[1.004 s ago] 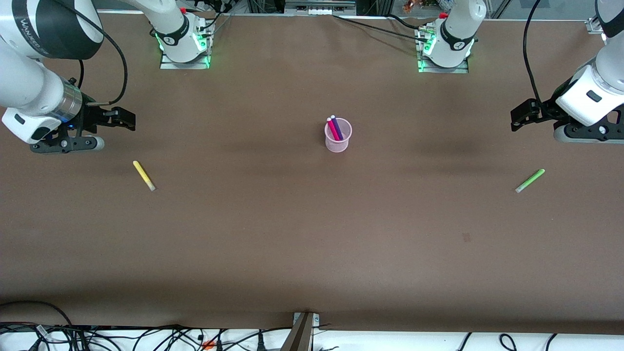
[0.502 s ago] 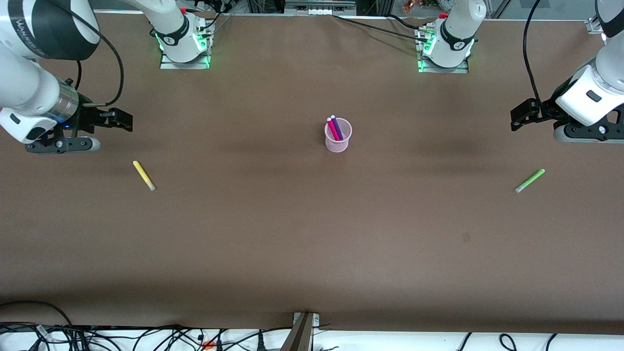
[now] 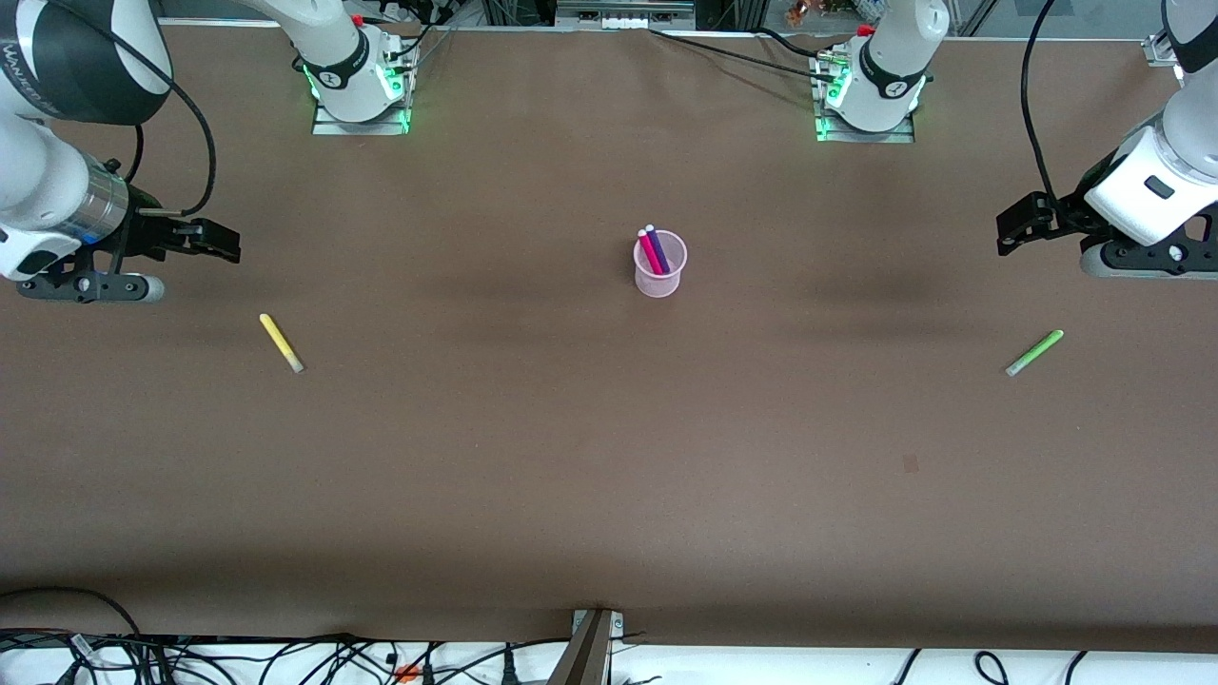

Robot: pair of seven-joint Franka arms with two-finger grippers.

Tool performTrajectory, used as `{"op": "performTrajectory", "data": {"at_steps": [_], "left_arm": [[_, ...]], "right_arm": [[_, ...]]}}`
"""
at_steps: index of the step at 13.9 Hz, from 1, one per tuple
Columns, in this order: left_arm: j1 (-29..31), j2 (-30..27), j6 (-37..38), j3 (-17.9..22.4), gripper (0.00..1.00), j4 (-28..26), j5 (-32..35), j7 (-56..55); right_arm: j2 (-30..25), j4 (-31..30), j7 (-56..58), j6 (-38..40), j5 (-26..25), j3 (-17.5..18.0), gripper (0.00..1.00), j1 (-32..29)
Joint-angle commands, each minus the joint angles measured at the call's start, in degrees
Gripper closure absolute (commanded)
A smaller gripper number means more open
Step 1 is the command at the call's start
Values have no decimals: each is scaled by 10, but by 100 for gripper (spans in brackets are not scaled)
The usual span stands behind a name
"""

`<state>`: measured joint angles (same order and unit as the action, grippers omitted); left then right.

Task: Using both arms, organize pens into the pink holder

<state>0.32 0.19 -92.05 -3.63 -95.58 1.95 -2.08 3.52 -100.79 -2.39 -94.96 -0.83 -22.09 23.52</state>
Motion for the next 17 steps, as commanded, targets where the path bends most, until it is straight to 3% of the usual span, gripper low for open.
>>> {"op": "performTrajectory", "data": {"at_steps": [1, 2, 3, 6, 8, 17], "left_arm": [[-7, -5, 12, 5, 0, 7, -10, -7], [-6, -5, 12, 5, 0, 7, -10, -7], [-6, -5, 12, 5, 0, 7, -10, -7], [-7, -5, 12, 5, 0, 8, -10, -7], [-7, -5, 12, 5, 0, 8, -10, -7], [-7, -5, 12, 5, 0, 8, -10, -7]], "right_arm": [[-6, 2, -6, -4, 8, 124, 1, -125], [-7, 2, -6, -4, 8, 176, 1, -176], [-8, 1, -6, -4, 8, 203, 1, -203], [-18, -5, -3, -13, 4, 234, 1, -234], [-18, -8, -3, -22, 1, 278, 1, -268], [-5, 52, -3, -12, 7, 285, 0, -270]]}}
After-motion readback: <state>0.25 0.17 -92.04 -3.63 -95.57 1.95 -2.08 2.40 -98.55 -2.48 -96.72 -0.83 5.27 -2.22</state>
